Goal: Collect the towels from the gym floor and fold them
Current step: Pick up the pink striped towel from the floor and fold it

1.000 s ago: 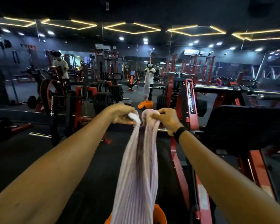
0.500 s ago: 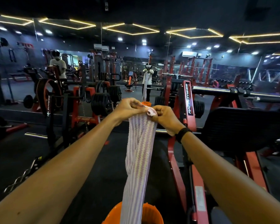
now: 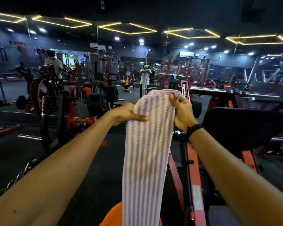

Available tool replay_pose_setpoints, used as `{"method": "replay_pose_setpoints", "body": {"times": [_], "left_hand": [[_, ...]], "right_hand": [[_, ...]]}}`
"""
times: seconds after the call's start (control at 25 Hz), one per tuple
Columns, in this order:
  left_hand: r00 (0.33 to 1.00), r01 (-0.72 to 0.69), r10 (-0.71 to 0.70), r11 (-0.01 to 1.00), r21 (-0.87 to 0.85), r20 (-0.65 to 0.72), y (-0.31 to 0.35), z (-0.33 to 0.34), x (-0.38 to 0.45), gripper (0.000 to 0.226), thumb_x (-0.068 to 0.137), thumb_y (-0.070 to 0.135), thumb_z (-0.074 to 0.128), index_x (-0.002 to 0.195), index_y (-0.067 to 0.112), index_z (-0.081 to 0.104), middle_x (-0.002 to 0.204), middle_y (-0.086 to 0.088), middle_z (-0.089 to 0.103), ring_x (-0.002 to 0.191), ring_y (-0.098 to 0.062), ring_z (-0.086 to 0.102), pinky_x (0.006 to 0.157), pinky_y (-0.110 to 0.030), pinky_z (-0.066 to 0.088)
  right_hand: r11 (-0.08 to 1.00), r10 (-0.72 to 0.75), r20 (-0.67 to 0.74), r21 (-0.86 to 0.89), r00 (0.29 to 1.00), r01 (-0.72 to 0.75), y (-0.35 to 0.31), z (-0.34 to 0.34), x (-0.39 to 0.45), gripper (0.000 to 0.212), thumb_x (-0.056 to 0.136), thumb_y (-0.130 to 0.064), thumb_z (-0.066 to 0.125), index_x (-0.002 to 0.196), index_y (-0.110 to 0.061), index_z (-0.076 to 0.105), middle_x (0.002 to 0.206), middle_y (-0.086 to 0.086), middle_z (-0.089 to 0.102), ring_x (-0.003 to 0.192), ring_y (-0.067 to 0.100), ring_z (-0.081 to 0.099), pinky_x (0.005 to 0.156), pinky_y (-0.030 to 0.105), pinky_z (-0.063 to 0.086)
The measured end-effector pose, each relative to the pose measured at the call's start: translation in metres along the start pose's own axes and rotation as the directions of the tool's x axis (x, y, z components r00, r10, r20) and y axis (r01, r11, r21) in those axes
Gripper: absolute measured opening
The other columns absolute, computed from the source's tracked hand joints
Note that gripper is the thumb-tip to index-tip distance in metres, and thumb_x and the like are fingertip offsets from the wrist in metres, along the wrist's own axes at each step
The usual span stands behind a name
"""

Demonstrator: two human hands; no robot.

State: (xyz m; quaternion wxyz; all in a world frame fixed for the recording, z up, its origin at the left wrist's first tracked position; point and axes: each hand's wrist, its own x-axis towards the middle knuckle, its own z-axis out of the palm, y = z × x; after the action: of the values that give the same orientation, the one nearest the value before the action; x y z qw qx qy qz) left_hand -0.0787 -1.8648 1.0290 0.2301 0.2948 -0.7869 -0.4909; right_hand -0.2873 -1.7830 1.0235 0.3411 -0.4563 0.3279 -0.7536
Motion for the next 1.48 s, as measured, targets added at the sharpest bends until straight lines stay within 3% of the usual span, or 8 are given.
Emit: {"method": "replay_pose_setpoints", "body": {"times": [0.28,0.44,0.64,0.72,0.84,1.04,1.24,1.48], "left_hand": [[0.991,0.03,-0.031,0.999,-0.013,-0.127,-0.02,0.008,-0.008,0.022,0.083,0.026,0.072,0.098,0.011,0.067,0.097,-0.005,0.07,0.098,-0.022,0.064,0.081,-0.037,0.052],[0.908,0.355,-0.403,0.886,0.297,0.117,-0.033,0.0,-0.021,0.021,0.082,0.024,0.074,0.094,0.008,0.067,0.088,-0.003,0.068,0.083,-0.017,0.066,0.073,-0.033,0.058],[0.998,0.064,-0.056,0.939,-0.339,0.033,-0.025,-0.004,-0.024,0.05,0.058,0.037,0.084,0.098,0.015,0.065,0.087,0.002,0.073,0.083,-0.015,0.067,0.078,-0.033,0.054],[0.974,0.163,-0.13,0.971,-0.176,0.187,-0.028,-0.003,-0.024,0.073,0.047,0.048,0.087,0.109,0.018,0.062,0.104,0.002,0.071,0.096,-0.016,0.067,0.076,-0.032,0.057],[0.886,0.295,-0.3,0.953,0.071,0.353,-0.053,0.015,-0.019,0.084,0.044,0.045,0.092,0.111,0.003,0.063,0.114,-0.013,0.067,0.107,-0.028,0.062,0.096,-0.045,0.05],[0.983,0.168,-0.125,0.904,-0.393,0.134,-0.066,0.019,-0.024,0.042,0.084,0.02,0.066,0.124,0.011,0.057,0.115,-0.01,0.066,0.104,-0.023,0.064,0.096,-0.046,0.049],[0.989,0.137,-0.103,0.906,-0.401,0.105,-0.069,0.025,-0.025,0.05,0.068,0.028,0.079,0.113,0.011,0.065,0.112,-0.015,0.068,0.098,-0.022,0.068,0.089,-0.039,0.054],[0.994,0.096,-0.067,0.914,-0.394,0.087,-0.076,0.022,-0.025,0.074,0.045,0.038,0.092,0.109,0.016,0.064,0.109,-0.008,0.07,0.1,-0.019,0.067,0.082,-0.034,0.054]], "right_hand": [[0.762,0.368,0.229,-0.629,0.901,-0.152,0.021,-0.033,-0.034,0.03,0.077,0.002,0.072,0.104,-0.01,0.065,0.096,-0.003,0.072,0.086,0.007,0.068,0.074,0.023,0.055],[0.655,0.514,0.23,-0.727,0.826,-0.206,0.012,-0.029,-0.05,0.045,0.09,0.012,0.05,0.058,-0.017,0.061,0.046,-0.013,0.057,0.044,-0.007,0.049,0.049,0.007,0.039],[0.935,0.314,0.153,-0.22,0.937,-0.277,-0.004,-0.017,-0.029,0.011,0.081,-0.015,0.067,0.089,-0.017,0.075,0.085,0.001,0.074,0.075,0.011,0.068,0.07,0.027,0.057],[0.898,0.44,0.139,-0.072,0.887,-0.434,0.007,-0.017,-0.025,0.058,0.056,-0.035,0.085,0.107,-0.014,0.068,0.101,0.007,0.073,0.088,0.02,0.069,0.082,0.037,0.056],[0.715,0.687,0.162,-0.33,0.709,-0.617,0.027,-0.017,-0.049,0.081,0.046,-0.036,0.09,0.117,-0.008,0.064,0.111,0.012,0.07,0.097,0.024,0.069,0.087,0.039,0.056],[0.817,0.559,0.145,-0.268,0.817,-0.511,0.006,-0.015,-0.029,0.052,0.075,-0.029,0.074,0.12,-0.006,0.059,0.101,0.011,0.072,0.093,0.024,0.069,0.087,0.041,0.053],[0.777,0.591,0.172,-0.384,0.788,-0.499,0.023,-0.016,-0.032,0.078,0.05,-0.02,0.089,0.119,-0.004,0.056,0.11,0.017,0.068,0.099,0.028,0.068,0.082,0.041,0.056],[0.694,0.691,0.155,-0.418,0.706,-0.586,0.031,-0.011,-0.044,0.036,0.081,-0.016,0.07,0.115,-0.011,0.062,0.09,0.001,0.075,0.078,0.013,0.071,0.066,0.029,0.059]]}}
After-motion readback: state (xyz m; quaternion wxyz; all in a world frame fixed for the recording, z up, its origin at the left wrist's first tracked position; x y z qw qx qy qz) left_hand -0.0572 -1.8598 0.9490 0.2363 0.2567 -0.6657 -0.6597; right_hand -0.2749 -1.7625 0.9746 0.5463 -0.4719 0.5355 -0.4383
